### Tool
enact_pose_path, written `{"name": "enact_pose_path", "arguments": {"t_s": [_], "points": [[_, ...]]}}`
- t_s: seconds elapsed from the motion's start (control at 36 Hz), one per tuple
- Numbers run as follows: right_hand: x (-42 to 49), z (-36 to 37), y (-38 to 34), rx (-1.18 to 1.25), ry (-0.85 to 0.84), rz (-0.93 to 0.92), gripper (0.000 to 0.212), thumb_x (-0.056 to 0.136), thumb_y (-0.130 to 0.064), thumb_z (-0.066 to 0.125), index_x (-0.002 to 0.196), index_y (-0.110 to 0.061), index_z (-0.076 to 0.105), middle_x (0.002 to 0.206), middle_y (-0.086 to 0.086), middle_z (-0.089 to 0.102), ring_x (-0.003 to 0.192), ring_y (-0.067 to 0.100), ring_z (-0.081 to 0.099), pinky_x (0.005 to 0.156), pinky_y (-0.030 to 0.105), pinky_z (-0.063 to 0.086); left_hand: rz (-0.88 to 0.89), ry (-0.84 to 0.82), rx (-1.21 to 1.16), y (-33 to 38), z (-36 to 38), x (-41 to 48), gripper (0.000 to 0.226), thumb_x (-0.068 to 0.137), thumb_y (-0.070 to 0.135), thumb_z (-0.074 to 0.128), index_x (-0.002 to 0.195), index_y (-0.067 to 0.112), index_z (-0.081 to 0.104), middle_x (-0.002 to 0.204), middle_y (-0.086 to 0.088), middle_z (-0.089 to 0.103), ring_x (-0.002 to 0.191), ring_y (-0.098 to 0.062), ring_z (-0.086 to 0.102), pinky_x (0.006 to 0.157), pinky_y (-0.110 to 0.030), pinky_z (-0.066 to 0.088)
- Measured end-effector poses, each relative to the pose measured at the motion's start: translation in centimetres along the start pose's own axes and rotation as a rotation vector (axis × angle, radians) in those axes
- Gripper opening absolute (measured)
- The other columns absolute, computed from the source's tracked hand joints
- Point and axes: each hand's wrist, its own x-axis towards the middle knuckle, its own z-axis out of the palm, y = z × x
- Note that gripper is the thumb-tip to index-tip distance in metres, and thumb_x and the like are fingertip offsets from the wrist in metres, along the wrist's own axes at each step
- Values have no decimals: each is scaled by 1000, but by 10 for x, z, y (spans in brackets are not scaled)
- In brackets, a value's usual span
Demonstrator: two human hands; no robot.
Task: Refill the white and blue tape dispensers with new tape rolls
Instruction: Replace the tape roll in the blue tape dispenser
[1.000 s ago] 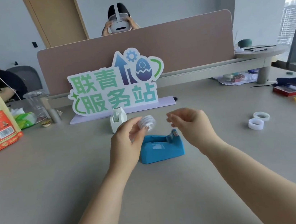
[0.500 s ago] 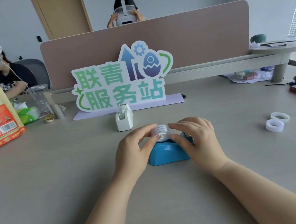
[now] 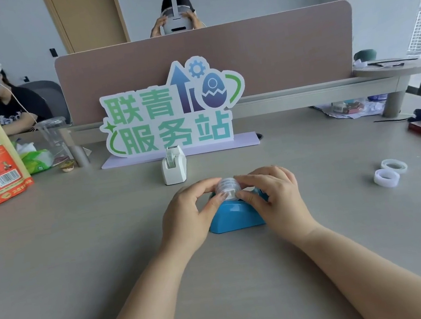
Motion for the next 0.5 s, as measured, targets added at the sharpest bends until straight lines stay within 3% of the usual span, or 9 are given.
{"name": "enact_pose_path", "arguments": {"t_s": [0.11,0.25,0.5], "points": [[-1,1,0,-31,-14,-21,31,82,-43,53,96,-26,74,83,-16,64,91,11,57,94,23,27,86,20,101,-1,-3,-1,32,83,41,62,115,37,61,111,20,65,107,-2,57,94,-32,48],[0,3,2,-50,17,-46,28,81,-42,56,93,-25,74,79,-12,69,87,7,52,92,22,28,212,51,114,6,-3,-3,28,84,42,54,107,33,68,107,21,63,101,0,59,88,-22,48],[1,2,4,-91,-7,-106,32,86,-45,49,93,-28,76,83,-15,73,92,9,53,94,18,22,178,40,84,2,-4,-4,18,84,16,67,99,21,74,101,10,70,94,-1,63,87,-22,50]]}}
